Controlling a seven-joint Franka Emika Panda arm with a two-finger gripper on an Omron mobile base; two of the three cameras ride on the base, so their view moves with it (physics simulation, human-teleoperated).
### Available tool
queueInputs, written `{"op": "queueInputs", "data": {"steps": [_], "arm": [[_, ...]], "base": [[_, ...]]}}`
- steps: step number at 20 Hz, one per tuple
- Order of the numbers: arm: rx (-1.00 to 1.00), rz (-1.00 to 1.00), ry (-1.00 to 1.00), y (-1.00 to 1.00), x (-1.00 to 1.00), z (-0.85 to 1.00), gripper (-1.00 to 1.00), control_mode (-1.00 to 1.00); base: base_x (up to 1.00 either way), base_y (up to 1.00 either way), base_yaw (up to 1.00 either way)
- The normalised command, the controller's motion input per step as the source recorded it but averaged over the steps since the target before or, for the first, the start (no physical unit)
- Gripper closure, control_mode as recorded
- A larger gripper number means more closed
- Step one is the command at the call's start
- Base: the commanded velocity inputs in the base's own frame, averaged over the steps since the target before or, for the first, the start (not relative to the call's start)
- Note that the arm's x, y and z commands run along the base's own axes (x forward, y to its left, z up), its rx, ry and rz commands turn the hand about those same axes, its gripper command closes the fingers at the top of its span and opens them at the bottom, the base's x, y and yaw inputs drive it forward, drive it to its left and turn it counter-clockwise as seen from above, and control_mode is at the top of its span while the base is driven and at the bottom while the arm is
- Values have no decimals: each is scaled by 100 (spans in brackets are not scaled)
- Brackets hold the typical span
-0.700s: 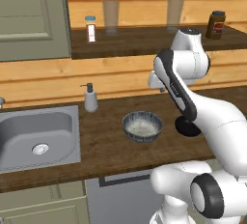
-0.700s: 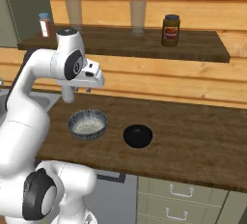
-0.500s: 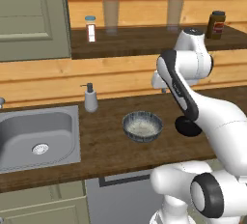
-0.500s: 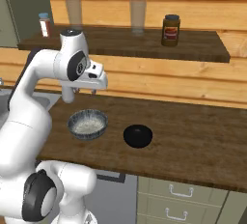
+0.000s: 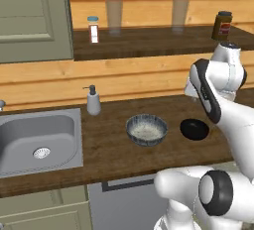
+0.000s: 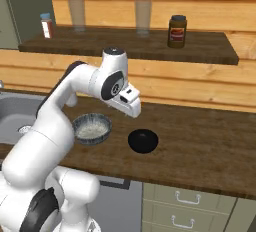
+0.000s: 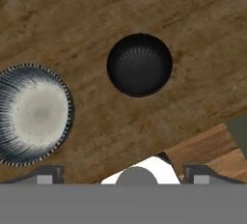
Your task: Pick up the bowls on the counter and stack them on top of one another in the open cabinet. Place the smaller bowl on top of the larger bowl.
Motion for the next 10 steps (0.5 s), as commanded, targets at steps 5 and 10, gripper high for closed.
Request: {"op": "queueInputs", "data": {"steps": [5,10], "arm": [[12,-55,32,-100,0,-80,-100,-100],[21,-44,28,-97,0,-95,-100,-100]], "base": [[0,0,0],[0,0,0]]}}
